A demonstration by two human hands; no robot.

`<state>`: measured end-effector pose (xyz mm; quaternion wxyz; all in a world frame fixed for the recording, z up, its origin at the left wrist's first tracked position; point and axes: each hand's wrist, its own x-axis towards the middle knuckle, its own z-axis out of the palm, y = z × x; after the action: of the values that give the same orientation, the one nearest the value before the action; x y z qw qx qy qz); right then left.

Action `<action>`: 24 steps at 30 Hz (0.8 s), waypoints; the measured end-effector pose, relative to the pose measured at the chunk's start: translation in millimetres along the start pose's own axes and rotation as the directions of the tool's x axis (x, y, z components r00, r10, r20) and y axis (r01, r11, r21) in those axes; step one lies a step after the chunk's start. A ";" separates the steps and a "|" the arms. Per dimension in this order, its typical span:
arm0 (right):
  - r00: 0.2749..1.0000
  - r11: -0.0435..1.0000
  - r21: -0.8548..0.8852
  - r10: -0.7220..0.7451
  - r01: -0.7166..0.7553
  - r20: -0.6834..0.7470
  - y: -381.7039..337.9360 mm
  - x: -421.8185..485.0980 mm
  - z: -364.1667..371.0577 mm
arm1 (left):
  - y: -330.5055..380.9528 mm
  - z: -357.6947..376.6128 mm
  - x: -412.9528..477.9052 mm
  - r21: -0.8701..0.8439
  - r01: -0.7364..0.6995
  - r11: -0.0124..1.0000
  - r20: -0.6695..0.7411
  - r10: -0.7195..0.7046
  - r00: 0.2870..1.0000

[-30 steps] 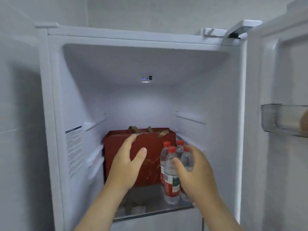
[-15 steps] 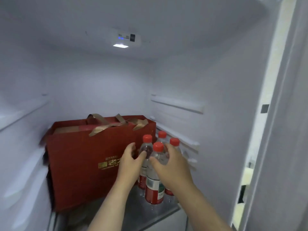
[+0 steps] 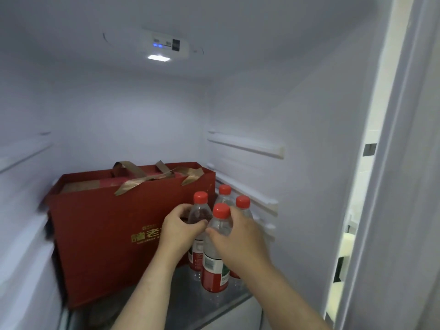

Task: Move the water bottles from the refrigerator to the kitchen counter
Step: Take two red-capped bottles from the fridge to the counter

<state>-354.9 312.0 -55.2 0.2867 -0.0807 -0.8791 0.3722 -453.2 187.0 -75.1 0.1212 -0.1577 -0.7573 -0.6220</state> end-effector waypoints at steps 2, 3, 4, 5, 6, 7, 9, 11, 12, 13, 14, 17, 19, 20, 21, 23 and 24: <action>1.000 1.000 0.023 -0.002 0.002 0.016 0.6 1.0 -0.7 | 0.1 -5.0 -6.1 0.041 -0.019 0.999 -0.089 0.023 0.996; 1.000 1.000 0.026 -0.002 0.001 0.023 1.1 1.7 -0.9 | 0.1 -8.4 -9.8 0.061 -0.031 0.998 -0.127 0.039 0.991; 1.000 1.000 0.030 0.000 -0.001 0.026 1.6 2.0 -1.3 | 0.4 -12.0 -13.3 0.080 -0.046 0.996 -0.161 0.059 0.985; 1.000 0.999 0.035 0.000 -0.001 0.025 1.9 2.6 -1.7 | 1.5 -16.7 -16.4 0.105 -0.062 0.993 -0.192 0.081 0.978; 1.000 0.999 0.037 -0.003 0.002 0.023 2.4 3.0 -2.0 | 2.8 -21.3 -19.1 0.136 -0.075 0.988 -0.220 0.104 0.970; 1.000 0.999 0.035 -0.006 0.005 0.023 2.8 3.1 -2.0 | 4.2 -25.7 -21.8 0.172 -0.083 0.982 -0.244 0.124 0.962; 1.000 1.000 0.027 -0.007 0.006 0.026 3.3 3.3 -2.3 | 5.8 -33.2 -26.9 0.220 -0.093 0.971 -0.276 0.154 0.949; 1.000 1.000 0.030 -0.009 0.008 0.029 3.0 2.2 -2.1 | 4.7 -38.5 -31.8 0.235 -0.090 0.968 -0.294 0.159 0.942; 0.999 0.999 0.038 -0.015 0.014 0.034 2.6 1.3 -1.6 | 3.4 -40.9 -34.1 0.239 -0.085 0.967 -0.301 0.157 0.940; 0.999 0.999 0.048 -0.024 0.022 0.043 1.5 0.4 -0.7 | 1.8 -42.9 -35.8 0.238 -0.079 0.968 -0.305 0.152 0.940; 0.998 0.998 0.055 -0.034 0.031 0.055 0.0 -0.8 0.4 | 0.0 -44.4 -37.2 0.229 -0.069 0.971 -0.304 0.139 0.942; 0.992 0.995 0.101 -0.035 0.024 0.117 -3.4 -4.3 5.6 | -5.0 -45.0 -40.3 0.169 -0.030 0.985 -0.260 0.074 0.963; 0.988 0.991 0.133 -0.021 0.000 0.156 -3.2 -6.6 10.8 | -9.2 -42.6 -43.3 0.126 0.010 0.992 -0.211 0.017 0.977; 0.986 0.989 0.145 -0.022 -0.003 0.165 -1.9 -8.1 14.2 | -12.4 -40.9 -45.2 0.109 0.041 0.993 -0.192 -0.019 0.981; 0.986 0.989 0.148 -0.027 0.003 0.163 -0.2 -9.8 18.0 | -16.4 -39.3 -47.3 0.101 0.074 0.992 -0.179 -0.056 0.982; 0.990 0.992 0.126 -0.029 0.011 0.138 3.4 -13.4 26.4 | -23.6 -37.4 -52.1 0.093 0.128 0.987 -0.167 -0.111 0.980; 0.992 0.993 0.117 -0.017 0.002 0.125 5.3 -15.0 30.5 | -26.8 -37.2 -53.7 0.087 0.141 0.986 -0.167 -0.126 0.978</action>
<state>-360.1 291.9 -82.7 0.2369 -0.0360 -0.8724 0.4260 -414.7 141.1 -112.4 0.1473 -0.0497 -0.7838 -0.6013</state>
